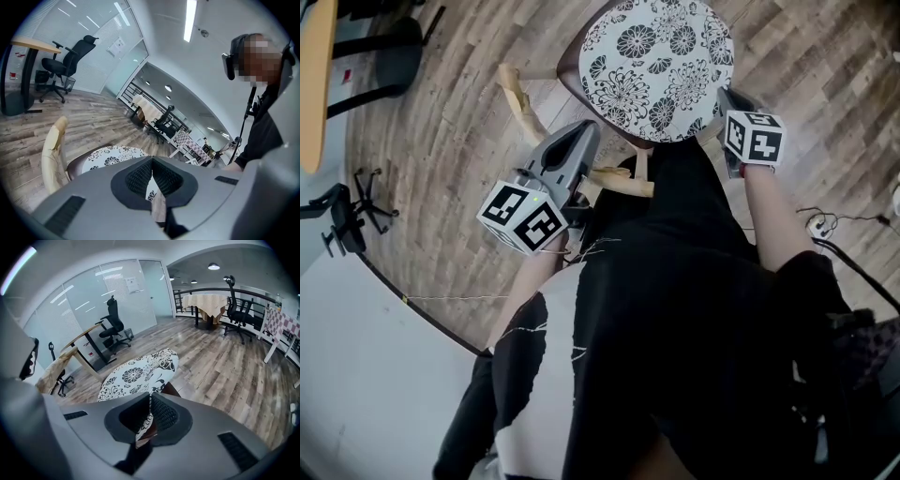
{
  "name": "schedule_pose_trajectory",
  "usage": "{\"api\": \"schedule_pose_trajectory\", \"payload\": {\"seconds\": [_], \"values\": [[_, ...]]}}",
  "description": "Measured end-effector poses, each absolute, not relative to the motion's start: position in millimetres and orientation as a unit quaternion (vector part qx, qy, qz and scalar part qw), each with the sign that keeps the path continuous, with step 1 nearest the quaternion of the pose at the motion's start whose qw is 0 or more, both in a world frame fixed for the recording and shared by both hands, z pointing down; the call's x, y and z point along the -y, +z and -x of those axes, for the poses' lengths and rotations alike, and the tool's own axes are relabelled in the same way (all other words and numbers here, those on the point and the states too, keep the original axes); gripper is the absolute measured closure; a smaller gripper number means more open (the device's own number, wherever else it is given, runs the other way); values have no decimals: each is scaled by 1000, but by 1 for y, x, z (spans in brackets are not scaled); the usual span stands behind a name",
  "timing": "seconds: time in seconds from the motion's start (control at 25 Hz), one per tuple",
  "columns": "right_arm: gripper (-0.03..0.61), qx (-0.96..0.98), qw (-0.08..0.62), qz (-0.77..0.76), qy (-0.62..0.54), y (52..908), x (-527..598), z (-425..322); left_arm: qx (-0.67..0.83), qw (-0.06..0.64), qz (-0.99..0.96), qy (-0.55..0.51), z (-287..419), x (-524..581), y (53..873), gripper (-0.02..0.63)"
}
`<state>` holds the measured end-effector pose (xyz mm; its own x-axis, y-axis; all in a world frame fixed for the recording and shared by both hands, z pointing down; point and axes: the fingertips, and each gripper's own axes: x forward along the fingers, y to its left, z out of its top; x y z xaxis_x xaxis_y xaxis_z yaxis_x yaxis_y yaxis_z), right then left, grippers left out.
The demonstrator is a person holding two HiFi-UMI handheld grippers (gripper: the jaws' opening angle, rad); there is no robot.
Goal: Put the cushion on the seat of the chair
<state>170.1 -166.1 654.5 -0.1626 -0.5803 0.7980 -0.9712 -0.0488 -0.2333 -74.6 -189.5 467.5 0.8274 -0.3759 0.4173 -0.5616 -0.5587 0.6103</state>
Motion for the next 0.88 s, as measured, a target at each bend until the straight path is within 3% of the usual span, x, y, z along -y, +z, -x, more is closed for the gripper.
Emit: {"api": "schedule_pose_trajectory", "payload": {"seconds": [0.88], "values": [[558,609,284,-593,444,700,167,-202,264,401,-868,127,48,221,486,600]]}}
